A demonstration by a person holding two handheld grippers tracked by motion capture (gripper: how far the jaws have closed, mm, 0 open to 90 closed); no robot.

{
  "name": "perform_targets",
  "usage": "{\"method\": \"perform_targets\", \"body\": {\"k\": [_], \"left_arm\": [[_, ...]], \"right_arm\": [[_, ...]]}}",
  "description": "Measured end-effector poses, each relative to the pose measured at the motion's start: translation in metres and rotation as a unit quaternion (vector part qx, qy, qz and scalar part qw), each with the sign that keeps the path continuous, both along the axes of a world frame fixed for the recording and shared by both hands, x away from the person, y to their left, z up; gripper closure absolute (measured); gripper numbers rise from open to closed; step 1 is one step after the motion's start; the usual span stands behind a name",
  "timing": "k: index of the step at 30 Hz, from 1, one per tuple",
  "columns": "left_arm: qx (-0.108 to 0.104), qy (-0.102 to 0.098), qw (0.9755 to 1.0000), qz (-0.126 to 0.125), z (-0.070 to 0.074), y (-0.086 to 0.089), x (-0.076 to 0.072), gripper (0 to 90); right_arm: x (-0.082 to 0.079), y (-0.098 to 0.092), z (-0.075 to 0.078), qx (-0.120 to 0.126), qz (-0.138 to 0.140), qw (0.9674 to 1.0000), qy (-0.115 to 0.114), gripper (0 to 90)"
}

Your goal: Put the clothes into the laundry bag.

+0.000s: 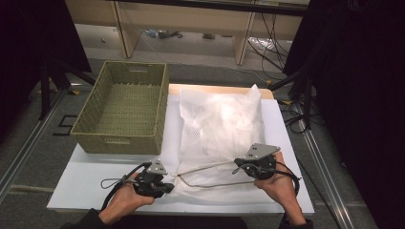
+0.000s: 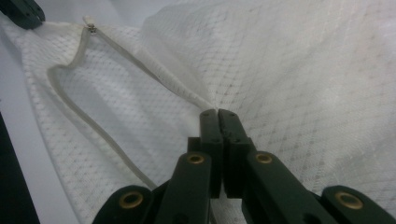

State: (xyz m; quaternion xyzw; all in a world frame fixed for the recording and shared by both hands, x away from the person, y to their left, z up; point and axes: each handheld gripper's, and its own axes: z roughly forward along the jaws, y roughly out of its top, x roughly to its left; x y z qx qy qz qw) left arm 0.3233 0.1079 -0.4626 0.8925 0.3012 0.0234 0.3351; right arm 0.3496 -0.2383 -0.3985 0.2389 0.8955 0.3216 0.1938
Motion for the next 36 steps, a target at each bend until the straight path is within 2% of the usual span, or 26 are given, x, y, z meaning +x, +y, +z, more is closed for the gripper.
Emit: {"method": "perform_targets", "body": {"k": [1, 4, 5, 7, 9, 10, 11, 13, 14, 15, 17, 19, 21, 22, 23, 25, 26, 27, 28, 29, 30, 31, 32, 33, 34, 36], "left_arm": [[0.009, 0.005, 0.9999, -0.001, -0.003, 0.002, 0.000, 88.5], [-0.015, 0.018, 0.9991, 0.034, -0.011, 0.003, -0.002, 86.6], [-0.010, 0.003, 0.9993, 0.036, -0.010, 0.005, 0.000, 81.8], [-0.023, -0.001, 0.9983, 0.054, -0.006, 0.007, 0.002, 71.0], [-0.043, -0.015, 0.9956, 0.081, -0.002, 0.009, 0.003, 61.9], [-0.048, -0.021, 0.9945, 0.090, 0.000, 0.011, 0.004, 57.5], [-0.055, -0.028, 0.9926, 0.105, 0.002, 0.013, 0.004, 54.3], [-0.058, -0.040, 0.9909, 0.114, 0.005, 0.019, 0.009, 48.3], [-0.067, -0.042, 0.9890, 0.125, 0.007, 0.022, 0.009, 47.0], [-0.071, -0.052, 0.9872, 0.133, 0.008, 0.024, 0.009, 45.8], [-0.080, -0.062, 0.9848, 0.141, 0.011, 0.029, 0.009, 43.0], [-0.078, -0.075, 0.9830, 0.148, 0.013, 0.034, 0.008, 41.4], [-0.073, -0.077, 0.9833, 0.148, 0.013, 0.040, 0.007, 40.6], [-0.068, -0.079, 0.9836, 0.148, 0.014, 0.043, 0.006, 40.2], [-0.070, -0.078, 0.9829, 0.152, 0.013, 0.044, 0.005, 39.9], [-0.069, -0.082, 0.9818, 0.156, 0.014, 0.046, 0.004, 39.1], [-0.068, -0.087, 0.9820, 0.153, 0.015, 0.048, 0.004, 37.1], [-0.070, -0.089, 0.9810, 0.158, 0.015, 0.049, 0.004, 36.2], [-0.073, -0.094, 0.9788, 0.166, 0.015, 0.049, 0.004, 35.8], [-0.074, -0.091, 0.9797, 0.163, 0.015, 0.049, 0.004, 35.3], [-0.079, -0.087, 0.9799, 0.161, 0.015, 0.049, 0.005, 33.6], [-0.079, -0.087, 0.9799, 0.161, 0.015, 0.049, 0.005, 31.9], [-0.082, -0.086, 0.9804, 0.158, 0.015, 0.049, 0.005, 31.7], [-0.079, -0.088, 0.9812, 0.153, 0.015, 0.050, 0.004, 31.6], [-0.082, -0.088, 0.9805, 0.156, 0.015, 0.049, 0.004, 30.9], [-0.084, -0.086, 0.9805, 0.155, 0.015, 0.049, 0.004, 28.9]], "right_arm": [[-0.001, 0.000, -0.003, -0.003, -0.004, 1.0000, 0.003, 90.0], [-0.004, 0.000, -0.008, -0.003, 0.006, 0.9999, 0.011, 90.0], [-0.004, -0.001, -0.009, -0.003, 0.004, 0.9999, 0.011, 90.0], [-0.004, -0.001, -0.012, -0.001, 0.000, 0.9999, 0.011, 90.0], [-0.005, 0.002, -0.017, -0.005, -0.001, 0.9997, 0.022, 90.0], [-0.004, 0.005, -0.021, -0.011, 0.015, 0.9997, 0.016, 90.0], [-0.005, 0.008, -0.027, -0.015, 0.012, 0.9995, 0.024, 90.0], [-0.006, 0.011, -0.034, -0.033, 0.014, 0.9990, 0.026, 90.0], [-0.008, 0.012, -0.037, -0.029, 0.000, 0.9983, 0.050, 90.0], [-0.008, 0.012, -0.040, -0.033, 0.002, 0.9983, 0.049, 90.0], [-0.010, 0.010, -0.043, -0.036, -0.002, 0.9977, 0.057, 90.0], [-0.010, 0.008, -0.047, -0.044, 0.000, 0.9968, 0.067, 90.0], [-0.013, 0.008, -0.054, -0.047, -0.002, 0.9956, 0.082, 90.0], [-0.012, 0.008, -0.059, -0.056, 0.014, 0.9955, 0.075, 90.0], [-0.015, 0.009, -0.061, -0.057, 0.009, 0.9939, 0.093, 90.0], [-0.015, 0.009, -0.064, -0.064, 0.017, 0.9944, 0.082, 90.0], [-0.015, 0.008, -0.060, -0.047, 0.005, 0.9945, 0.093, 90.0], [-0.015, 0.007, -0.057, -0.046, 0.001, 0.9949, 0.089, 90.0], [-0.015, 0.006, -0.055, -0.038, 0.000, 0.9953, 0.089, 90.0], [-0.015, 0.006, -0.055, -0.030, -0.008, 0.9954, 0.090, 90.0], [-0.013, 0.004, -0.055, -0.029, 0.008, 0.9974, 0.065, 89.8], [-0.013, 0.004, -0.055, -0.029, 0.008, 0.9974, 0.065, 89.8], [-0.014, 0.003, -0.052, -0.018, -0.006, 0.9971, 0.074, 87.4], [-0.012, 0.003, -0.052, -0.012, -0.001, 0.9979, 0.063, 84.9], [-0.012, 0.002, -0.051, -0.003, -0.001, 0.9984, 0.056, 81.4], [-0.011, 0.000, -0.047, 0.003, -0.016, 0.9987, 0.049, 72.7]]}}
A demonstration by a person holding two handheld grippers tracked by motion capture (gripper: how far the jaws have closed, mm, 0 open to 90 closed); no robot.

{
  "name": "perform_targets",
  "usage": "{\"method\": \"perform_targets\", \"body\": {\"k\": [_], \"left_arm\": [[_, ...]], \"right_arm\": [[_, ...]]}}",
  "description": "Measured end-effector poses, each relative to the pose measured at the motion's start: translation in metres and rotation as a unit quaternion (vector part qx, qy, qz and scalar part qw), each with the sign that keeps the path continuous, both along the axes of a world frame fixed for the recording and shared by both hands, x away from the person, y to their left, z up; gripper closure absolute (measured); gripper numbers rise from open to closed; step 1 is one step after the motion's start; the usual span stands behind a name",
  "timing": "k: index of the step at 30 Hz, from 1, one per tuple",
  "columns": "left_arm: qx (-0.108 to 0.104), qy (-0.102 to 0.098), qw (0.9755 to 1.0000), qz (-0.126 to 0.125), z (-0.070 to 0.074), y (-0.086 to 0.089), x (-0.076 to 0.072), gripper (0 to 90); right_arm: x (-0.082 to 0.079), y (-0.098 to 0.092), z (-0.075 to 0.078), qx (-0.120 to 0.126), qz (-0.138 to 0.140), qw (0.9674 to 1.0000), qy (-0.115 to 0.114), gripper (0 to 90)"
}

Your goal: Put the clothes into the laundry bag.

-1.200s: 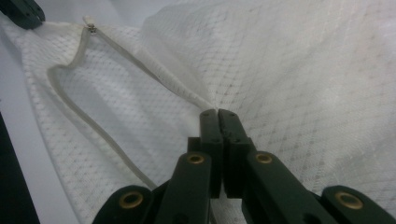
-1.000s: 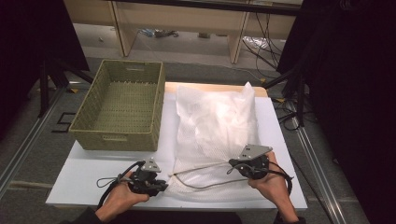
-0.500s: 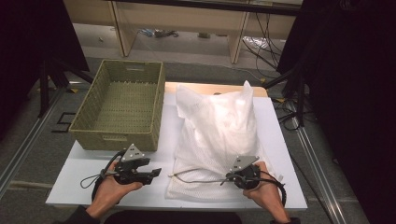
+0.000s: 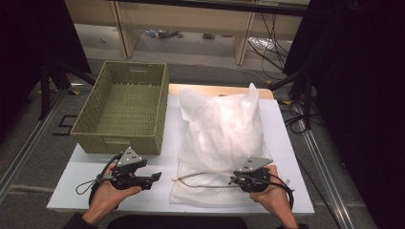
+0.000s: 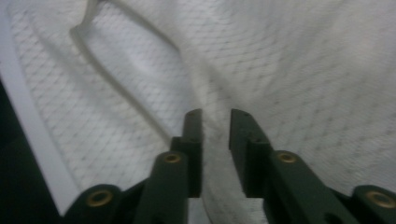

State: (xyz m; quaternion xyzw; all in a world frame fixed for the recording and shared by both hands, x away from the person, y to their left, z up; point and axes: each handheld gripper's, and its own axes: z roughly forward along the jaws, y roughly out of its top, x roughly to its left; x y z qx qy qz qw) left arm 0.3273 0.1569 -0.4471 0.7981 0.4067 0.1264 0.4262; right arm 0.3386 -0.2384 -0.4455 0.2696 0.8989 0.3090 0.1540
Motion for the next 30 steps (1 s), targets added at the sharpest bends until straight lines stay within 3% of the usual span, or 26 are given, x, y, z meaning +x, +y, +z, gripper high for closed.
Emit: {"method": "perform_targets", "body": {"k": [5, 6, 8, 10, 13, 14, 20, 24, 28, 30], "left_arm": [[-0.008, 0.000, 1.0000, -0.003, 0.001, 0.002, 0.000, 25.4], [-0.012, 0.000, 0.9999, -0.001, 0.001, 0.001, -0.001, 24.7], [-0.024, -0.005, 0.9997, -0.002, 0.002, 0.000, -0.002, 23.3], [-0.034, -0.009, 0.9994, -0.005, 0.003, -0.001, -0.003, 20.3], [-0.042, -0.015, 0.9990, -0.011, 0.005, -0.003, -0.005, 17.2], [-0.043, -0.012, 0.9989, -0.013, 0.005, -0.003, -0.006, 16.8], [-0.051, -0.019, 0.9982, -0.027, 0.006, -0.005, -0.011, 15.5], [-0.062, -0.029, 0.9966, -0.044, 0.007, -0.008, -0.018, 16.9], [-0.055, -0.031, 0.9963, -0.058, 0.006, -0.011, -0.026, 16.4], [-0.056, -0.031, 0.9961, -0.061, 0.005, -0.011, -0.029, 16.2]], "right_arm": [[-0.002, -0.001, 0.007, 0.038, -0.044, 0.9982, -0.013, 53.8], [-0.001, -0.001, 0.009, 0.050, -0.040, 0.9977, -0.022, 50.7], [-0.001, -0.003, 0.012, 0.071, -0.049, 0.9957, -0.032, 47.1], [-0.001, -0.006, 0.015, 0.068, -0.062, 0.9948, -0.043, 44.1], [-0.003, -0.009, 0.020, 0.089, -0.095, 0.9906, -0.041, 40.2], [-0.003, -0.011, 0.021, 0.097, -0.098, 0.9891, -0.052, 38.6], [-0.007, -0.016, 0.025, 0.124, -0.110, 0.9843, -0.060, 32.5], [-0.014, -0.015, 0.024, 0.142, -0.113, 0.9821, -0.052, 27.7], [-0.023, -0.011, 0.022, 0.148, -0.103, 0.9824, -0.048, 22.4], [-0.028, -0.010, 0.022, 0.147, -0.098, 0.9821, -0.064, 21.0]]}}
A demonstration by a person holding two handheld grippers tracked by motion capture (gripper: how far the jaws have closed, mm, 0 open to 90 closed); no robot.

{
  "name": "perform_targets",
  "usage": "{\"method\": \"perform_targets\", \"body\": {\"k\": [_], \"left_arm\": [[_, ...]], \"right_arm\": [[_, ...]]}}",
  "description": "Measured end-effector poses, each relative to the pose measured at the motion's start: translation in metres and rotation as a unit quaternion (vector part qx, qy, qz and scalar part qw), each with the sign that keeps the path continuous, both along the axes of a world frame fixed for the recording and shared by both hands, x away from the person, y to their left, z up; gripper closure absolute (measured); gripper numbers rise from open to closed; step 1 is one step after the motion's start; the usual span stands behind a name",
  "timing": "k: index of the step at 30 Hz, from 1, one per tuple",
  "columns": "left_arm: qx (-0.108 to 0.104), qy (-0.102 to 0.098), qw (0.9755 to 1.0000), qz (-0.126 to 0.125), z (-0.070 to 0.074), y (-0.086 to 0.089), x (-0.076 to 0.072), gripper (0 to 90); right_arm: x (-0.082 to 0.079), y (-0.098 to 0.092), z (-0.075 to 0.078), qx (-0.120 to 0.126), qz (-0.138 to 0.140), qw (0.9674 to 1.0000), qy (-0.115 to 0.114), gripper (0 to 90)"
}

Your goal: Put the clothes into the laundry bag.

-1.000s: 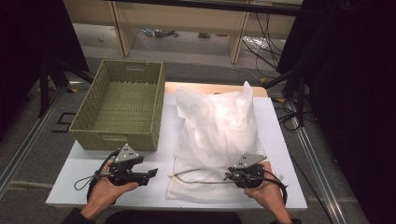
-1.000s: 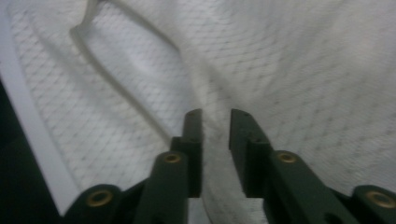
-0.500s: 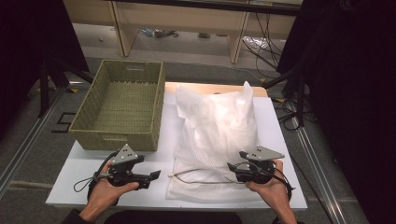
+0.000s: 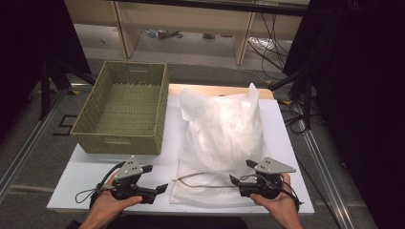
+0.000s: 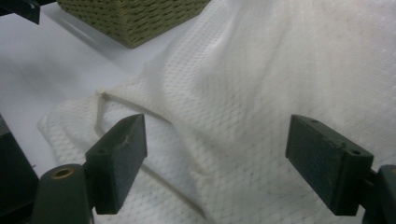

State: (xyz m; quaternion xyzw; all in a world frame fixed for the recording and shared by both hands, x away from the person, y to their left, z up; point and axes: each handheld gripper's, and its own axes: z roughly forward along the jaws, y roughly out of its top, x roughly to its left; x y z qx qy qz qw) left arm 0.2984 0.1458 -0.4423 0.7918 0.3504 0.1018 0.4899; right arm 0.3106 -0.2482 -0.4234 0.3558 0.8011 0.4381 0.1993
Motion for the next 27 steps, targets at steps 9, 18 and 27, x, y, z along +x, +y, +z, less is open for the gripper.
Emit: {"method": "perform_targets", "body": {"k": [9, 18, 27], "left_arm": [[0.001, -0.010, 0.9999, -0.001, 0.001, 0.001, -0.012, 15.8], [0.009, -0.011, 0.9998, -0.015, -0.001, -0.008, -0.016, 15.8], [0.014, -0.010, 0.9998, -0.012, -0.001, -0.008, -0.014, 15.8]], "right_arm": [[-0.021, 0.002, -0.005, -0.003, 0.006, 0.9998, 0.017, 21.5], [-0.038, -0.003, -0.009, -0.008, 0.009, 0.9998, 0.013, 21.1], [-0.045, -0.007, -0.011, -0.011, 0.020, 0.9996, 0.019, 20.7]]}}
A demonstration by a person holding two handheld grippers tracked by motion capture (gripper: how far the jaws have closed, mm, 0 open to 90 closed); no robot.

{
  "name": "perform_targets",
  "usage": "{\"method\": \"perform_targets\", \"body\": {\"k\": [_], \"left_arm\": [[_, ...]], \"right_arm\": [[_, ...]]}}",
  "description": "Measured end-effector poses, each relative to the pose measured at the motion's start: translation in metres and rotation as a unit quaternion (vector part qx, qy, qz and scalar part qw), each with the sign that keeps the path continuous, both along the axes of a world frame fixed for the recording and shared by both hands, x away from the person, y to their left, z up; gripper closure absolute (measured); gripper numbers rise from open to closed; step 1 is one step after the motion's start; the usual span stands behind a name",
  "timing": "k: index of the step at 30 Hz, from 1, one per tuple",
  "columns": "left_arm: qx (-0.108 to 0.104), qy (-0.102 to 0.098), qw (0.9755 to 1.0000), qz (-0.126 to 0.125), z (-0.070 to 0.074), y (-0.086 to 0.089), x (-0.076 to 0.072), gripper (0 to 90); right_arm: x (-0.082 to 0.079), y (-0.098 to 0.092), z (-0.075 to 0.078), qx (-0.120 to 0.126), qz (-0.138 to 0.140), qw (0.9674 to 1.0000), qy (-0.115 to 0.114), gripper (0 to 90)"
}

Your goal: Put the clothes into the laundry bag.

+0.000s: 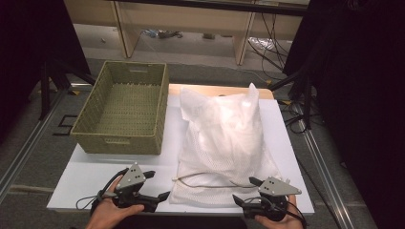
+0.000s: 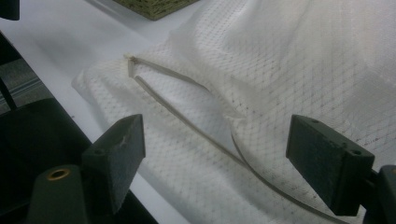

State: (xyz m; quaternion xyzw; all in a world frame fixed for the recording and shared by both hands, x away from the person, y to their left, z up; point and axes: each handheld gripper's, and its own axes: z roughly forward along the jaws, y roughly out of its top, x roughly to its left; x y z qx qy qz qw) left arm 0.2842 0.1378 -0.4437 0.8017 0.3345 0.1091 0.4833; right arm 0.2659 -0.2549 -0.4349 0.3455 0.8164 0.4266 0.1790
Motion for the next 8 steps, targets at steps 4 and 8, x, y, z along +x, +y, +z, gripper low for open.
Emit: {"method": "perform_targets", "body": {"k": [4, 8], "left_arm": [[0.000, 0.001, 1.0000, 0.000, -0.0001, -0.0009, 0.0001, 15.8], [0.000, 0.002, 1.0000, 0.001, -0.0004, -0.0004, 0.0005, 15.9]], "right_arm": [[0.0014, 0.0003, -0.0016, -0.001, 0.005, 1.0000, -0.001, 20.8], [0.0007, 0.0007, -0.0008, 0.001, 0.007, 1.0000, 0.007, 20.8]]}}
